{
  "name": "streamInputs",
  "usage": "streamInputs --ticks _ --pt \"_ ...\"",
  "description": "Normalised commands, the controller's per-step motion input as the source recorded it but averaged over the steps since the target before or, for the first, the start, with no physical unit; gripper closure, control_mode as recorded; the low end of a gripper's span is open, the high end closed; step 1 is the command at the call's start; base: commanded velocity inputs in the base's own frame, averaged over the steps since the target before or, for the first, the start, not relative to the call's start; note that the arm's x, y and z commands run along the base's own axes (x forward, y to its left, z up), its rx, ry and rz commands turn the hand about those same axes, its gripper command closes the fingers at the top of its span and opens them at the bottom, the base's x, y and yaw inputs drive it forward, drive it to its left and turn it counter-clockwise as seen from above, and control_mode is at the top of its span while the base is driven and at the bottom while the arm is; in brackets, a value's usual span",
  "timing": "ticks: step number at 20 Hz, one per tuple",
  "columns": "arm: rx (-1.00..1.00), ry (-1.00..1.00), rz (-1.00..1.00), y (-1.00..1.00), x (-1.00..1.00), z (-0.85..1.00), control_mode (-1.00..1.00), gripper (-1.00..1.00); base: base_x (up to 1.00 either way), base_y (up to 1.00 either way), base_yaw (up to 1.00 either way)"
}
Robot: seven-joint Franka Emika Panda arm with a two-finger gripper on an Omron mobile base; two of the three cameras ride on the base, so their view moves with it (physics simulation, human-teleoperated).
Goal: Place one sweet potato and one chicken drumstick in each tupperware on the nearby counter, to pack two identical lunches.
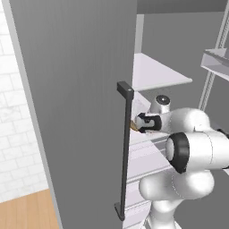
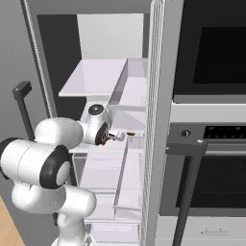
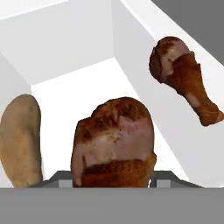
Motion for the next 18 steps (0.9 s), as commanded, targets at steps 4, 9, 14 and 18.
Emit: streamInputs --ticks 4,9,14,18 --pt "0.03 -0.01 0.00 0.00 -1.00 1.00 -1.00 1.00 0.00 0.00 0.00" --pt "0.00 0.03 0.00 0.10 -1.00 0.96 -1.00 1.00 0.00 0.00 0.00" --pt "0.00 0.01 0.00 0.07 -1.00 0.73 -1.00 1.00 0.00 0.00 0.00" --pt "0.00 -0.02 0.00 0.01 -1.00 0.27 -1.00 1.00 0.00 0.00 0.00"
